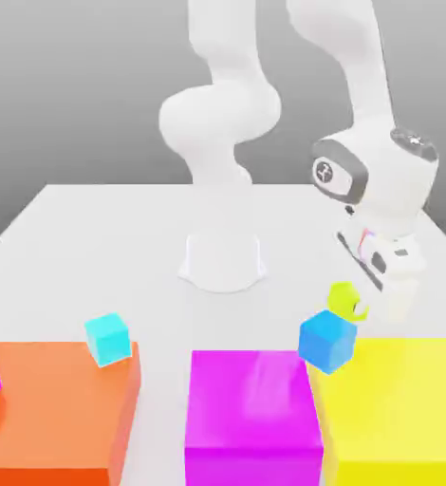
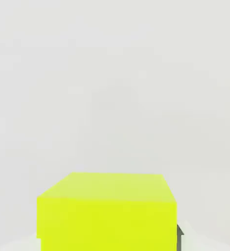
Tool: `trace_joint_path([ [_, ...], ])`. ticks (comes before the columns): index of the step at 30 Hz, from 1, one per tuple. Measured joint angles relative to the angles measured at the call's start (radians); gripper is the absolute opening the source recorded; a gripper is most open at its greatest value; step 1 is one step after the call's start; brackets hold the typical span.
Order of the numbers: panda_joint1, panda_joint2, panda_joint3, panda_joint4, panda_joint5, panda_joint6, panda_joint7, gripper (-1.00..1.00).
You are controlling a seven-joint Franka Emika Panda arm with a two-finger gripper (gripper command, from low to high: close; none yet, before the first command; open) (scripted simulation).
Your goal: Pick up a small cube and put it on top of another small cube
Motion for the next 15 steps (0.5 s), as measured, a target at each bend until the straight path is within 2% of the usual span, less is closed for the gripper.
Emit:
trace_joint_path([
  [15,-0.038,0.194,-0.034,0.323,0.171,-0.628,0.308,-1.0],
])
